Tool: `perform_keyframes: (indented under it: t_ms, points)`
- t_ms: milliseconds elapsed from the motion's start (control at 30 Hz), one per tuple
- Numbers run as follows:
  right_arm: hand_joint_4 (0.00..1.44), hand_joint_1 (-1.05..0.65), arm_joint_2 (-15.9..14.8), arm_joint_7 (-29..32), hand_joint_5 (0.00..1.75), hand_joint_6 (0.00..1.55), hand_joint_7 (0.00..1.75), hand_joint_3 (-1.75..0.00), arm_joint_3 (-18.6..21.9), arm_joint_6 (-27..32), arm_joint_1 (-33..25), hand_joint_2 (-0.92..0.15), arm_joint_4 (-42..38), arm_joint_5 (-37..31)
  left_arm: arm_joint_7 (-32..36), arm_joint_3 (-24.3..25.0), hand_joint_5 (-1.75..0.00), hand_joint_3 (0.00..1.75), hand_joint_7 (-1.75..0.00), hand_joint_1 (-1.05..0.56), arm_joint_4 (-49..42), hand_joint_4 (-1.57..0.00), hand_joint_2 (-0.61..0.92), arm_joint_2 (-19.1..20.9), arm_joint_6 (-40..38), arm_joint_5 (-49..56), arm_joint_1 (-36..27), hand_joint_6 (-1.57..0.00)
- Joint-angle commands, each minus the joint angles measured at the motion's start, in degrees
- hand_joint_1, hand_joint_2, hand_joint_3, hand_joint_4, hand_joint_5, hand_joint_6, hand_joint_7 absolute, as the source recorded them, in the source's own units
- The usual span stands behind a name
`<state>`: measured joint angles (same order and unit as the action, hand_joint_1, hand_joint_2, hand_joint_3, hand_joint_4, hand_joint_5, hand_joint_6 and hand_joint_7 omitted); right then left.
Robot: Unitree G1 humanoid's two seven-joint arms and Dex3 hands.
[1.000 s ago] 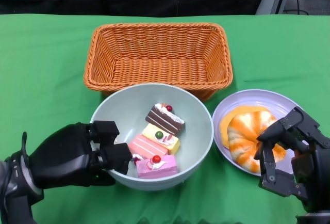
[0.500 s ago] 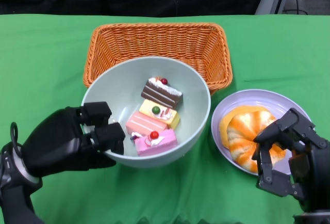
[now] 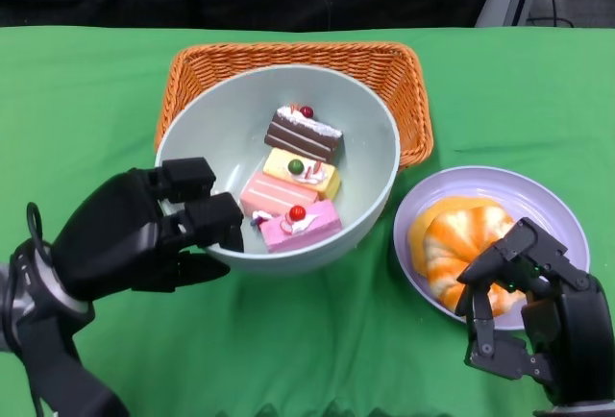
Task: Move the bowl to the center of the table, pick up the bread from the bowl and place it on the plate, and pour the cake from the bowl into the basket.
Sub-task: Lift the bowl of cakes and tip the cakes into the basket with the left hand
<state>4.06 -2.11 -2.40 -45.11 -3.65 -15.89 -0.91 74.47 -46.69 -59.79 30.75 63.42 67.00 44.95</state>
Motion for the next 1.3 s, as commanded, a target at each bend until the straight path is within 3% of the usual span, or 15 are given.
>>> perform_keyframes:
  t_ms: [33, 200, 633, 800, 1000, 1300]
  points:
    - [0.87, -0.02, 0.0, 0.2, 1.75, 0.65, 1.62, -1.47, 0.0, -1.3, 0.4, -0.41, -1.0, -0.2, -1.6, 2.1, -1.75, 0.79, -1.51, -0.07, 0.1, -0.69, 0.70, -0.5, 0.7, -2.4, 2.7, -0.63]
    - [0.88, -0.01, -0.3, -0.3, 1.75, 0.65, 1.64, -1.47, -0.4, -1.9, 0.6, -0.41, -1.8, 0.1, -5.4, 3.8, -1.75, 0.65, -1.49, -0.12, -1.3, -0.69, 0.79, -2.2, 0.9, -4.5, 4.3, -0.63]
    - [0.87, -0.01, 0.1, -1.1, 1.75, 0.64, 1.67, -1.51, -1.3, -1.9, 0.4, -0.39, -0.3, 0.8, -17.4, 9.4, -1.75, 0.68, -1.45, -0.13, -6.1, -0.71, 0.79, -6.9, 2.9, -12.5, 7.1, -0.63]
    - [0.87, -0.03, 0.4, -1.7, 1.75, 0.64, 1.69, -1.52, -1.9, -1.8, 0.3, -0.37, 0.3, 1.5, -24.9, 12.7, -1.75, 0.70, -1.47, -0.12, -7.7, -0.71, 0.78, -8.7, 3.8, -17.5, 7.5, -0.64]
    - [0.85, -0.02, 0.2, -2.7, 1.75, 0.63, 1.70, -1.54, -2.6, -0.7, -0.1, -0.36, 1.5, 1.9, -34.9, 17.2, -1.75, 0.85, -1.46, -0.10, -9.6, -0.70, 0.73, -12.1, 3.4, -24.6, 8.8, -0.63]
    - [0.87, -0.03, 0.4, -4.4, 1.75, 0.65, 1.69, -1.58, -4.1, 0.4, -0.8, -0.33, 3.4, 3.0, -49.1, 23.8, -1.75, 0.87, -1.44, -0.13, -10.1, -0.71, 0.74, -16.7, 0.6, -33.4, 10.9, -0.63]
